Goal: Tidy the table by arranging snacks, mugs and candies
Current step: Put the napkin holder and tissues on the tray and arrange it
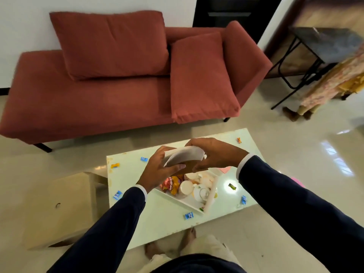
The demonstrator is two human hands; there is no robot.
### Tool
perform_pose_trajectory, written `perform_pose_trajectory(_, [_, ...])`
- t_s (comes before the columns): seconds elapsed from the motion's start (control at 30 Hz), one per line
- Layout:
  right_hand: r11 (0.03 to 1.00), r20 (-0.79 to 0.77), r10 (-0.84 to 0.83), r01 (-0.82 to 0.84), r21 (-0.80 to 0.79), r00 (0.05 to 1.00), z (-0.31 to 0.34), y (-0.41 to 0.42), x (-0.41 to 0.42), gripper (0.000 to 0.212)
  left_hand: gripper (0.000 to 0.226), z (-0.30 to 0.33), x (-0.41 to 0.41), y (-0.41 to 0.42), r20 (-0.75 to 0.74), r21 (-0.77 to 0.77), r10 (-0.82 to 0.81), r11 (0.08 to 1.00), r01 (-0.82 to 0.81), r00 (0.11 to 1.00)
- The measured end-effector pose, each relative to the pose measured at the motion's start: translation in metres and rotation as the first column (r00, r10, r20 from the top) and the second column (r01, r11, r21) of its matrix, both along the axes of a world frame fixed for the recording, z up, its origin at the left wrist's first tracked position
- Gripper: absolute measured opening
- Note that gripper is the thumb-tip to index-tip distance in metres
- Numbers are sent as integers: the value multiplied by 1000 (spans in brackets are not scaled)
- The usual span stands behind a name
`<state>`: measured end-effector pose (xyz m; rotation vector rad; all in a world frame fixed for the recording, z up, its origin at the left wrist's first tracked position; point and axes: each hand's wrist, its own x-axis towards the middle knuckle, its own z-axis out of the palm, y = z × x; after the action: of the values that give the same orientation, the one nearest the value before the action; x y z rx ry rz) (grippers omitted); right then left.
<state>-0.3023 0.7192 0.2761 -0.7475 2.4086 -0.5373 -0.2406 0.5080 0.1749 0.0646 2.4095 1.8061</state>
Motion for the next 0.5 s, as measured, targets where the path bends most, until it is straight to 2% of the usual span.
perform_pose_trajectory(0.17, [997,-32,-45,46,59,999,-29,24,16,42,56,-22,7,27,88,-71,-50,996,57,995])
perform_pose_trajectory(0.3, [991,-52,-19,26,133,998,-60,58,14,39,57,-37,11,58,161,-63,-126,988,138,979])
perform_pose_trajectory(0.4, [986,-32,18,-13,169,999,-95,84,4,34,64,-53,9,88,230,-75,-188,975,210,955])
perform_pose_trajectory(0.5, [984,19,60,-62,166,998,-145,114,-5,36,71,-79,5,126,306,-150,-188,958,242,933])
